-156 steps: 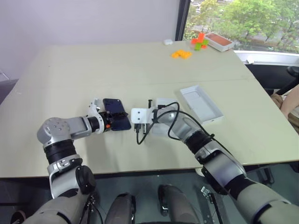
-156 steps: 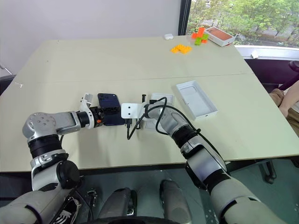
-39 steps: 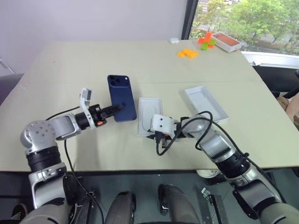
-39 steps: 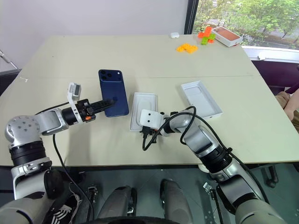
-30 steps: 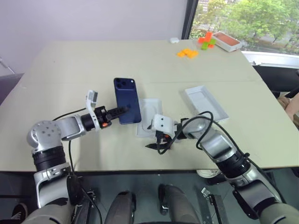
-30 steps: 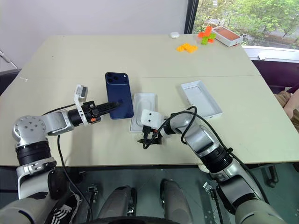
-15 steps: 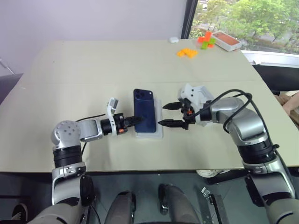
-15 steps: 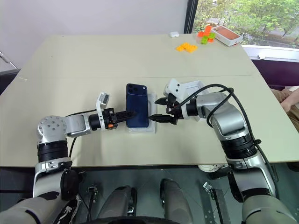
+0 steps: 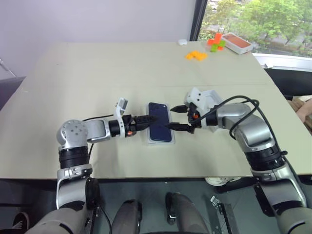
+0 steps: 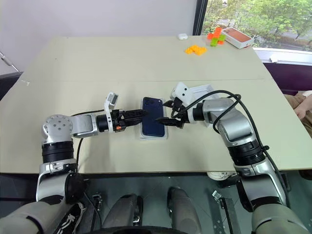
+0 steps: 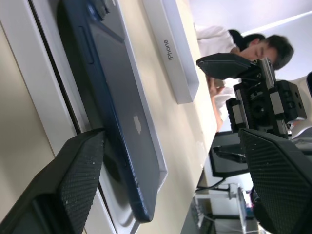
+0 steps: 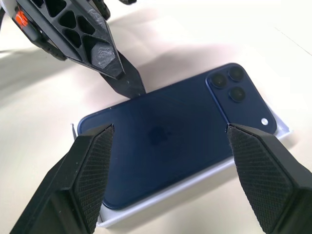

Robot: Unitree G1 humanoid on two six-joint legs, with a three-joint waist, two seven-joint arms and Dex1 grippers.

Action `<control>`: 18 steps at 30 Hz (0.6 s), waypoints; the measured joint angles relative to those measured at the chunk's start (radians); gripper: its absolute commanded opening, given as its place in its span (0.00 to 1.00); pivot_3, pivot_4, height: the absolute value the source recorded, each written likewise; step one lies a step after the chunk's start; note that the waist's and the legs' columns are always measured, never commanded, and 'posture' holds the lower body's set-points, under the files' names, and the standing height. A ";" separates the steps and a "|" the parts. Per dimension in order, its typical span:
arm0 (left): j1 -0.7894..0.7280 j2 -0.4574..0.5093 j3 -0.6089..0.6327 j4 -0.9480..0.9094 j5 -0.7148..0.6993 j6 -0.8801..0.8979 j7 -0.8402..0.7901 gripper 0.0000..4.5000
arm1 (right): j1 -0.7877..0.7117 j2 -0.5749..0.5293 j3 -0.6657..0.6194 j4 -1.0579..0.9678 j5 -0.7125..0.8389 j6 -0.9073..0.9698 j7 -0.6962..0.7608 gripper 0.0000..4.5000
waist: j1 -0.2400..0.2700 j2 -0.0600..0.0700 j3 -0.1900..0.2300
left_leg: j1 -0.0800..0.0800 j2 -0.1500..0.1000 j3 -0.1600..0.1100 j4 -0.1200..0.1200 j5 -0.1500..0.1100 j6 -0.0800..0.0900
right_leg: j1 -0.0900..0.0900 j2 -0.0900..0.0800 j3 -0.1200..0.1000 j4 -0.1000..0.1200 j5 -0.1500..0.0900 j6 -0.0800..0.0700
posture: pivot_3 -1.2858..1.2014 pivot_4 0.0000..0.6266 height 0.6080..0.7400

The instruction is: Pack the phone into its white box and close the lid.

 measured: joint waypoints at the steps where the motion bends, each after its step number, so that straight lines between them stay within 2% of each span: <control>1: 0.000 0.011 -0.004 -0.005 0.001 0.004 -0.001 0.94 | -0.001 0.000 0.001 0.000 -0.002 -0.004 -0.002 0.86 | 0.000 0.000 0.000 | 0.000 0.000 0.000 0.000 0.000 0.000 | 0.000 0.000 0.000 0.000 0.000 0.000 | 0.52 0.24 1.00; 5: 0.000 0.076 -0.012 -0.079 -0.001 0.017 -0.024 0.94 | -0.012 0.003 0.001 0.020 -0.008 -0.018 -0.012 0.86 | 0.001 0.000 0.000 | 0.000 0.001 0.000 0.000 0.000 0.000 | 0.000 0.000 0.000 0.000 0.000 0.000 | 0.52 0.24 1.00; 11: 0.033 0.115 -0.022 -0.151 -0.002 0.020 -0.042 0.94 | -0.017 0.008 0.004 0.050 -0.019 -0.046 -0.019 0.86 | 0.002 0.000 0.000 | 0.000 0.000 0.000 0.000 0.000 0.000 | 0.000 0.000 0.000 0.000 0.000 0.000 | 0.52 0.24 1.00; 15: 0.086 0.123 -0.022 -0.220 0.048 -0.158 -0.057 0.94 | -0.033 0.019 0.007 0.102 -0.040 -0.085 -0.035 0.86 | 0.001 0.000 0.000 | 0.001 0.001 0.000 0.000 0.000 0.000 | 0.000 0.000 0.000 0.000 0.000 0.000 | 0.52 0.24 1.00; 18: 0.113 0.122 -0.020 -0.221 0.072 -0.220 -0.053 0.76 | -0.036 0.019 0.012 0.166 -0.075 -0.132 -0.053 0.67 | 0.003 0.000 0.000 | 0.001 0.000 0.000 0.000 0.000 -0.001 | 0.000 0.000 0.000 0.000 0.000 -0.001 | 0.52 0.24 1.00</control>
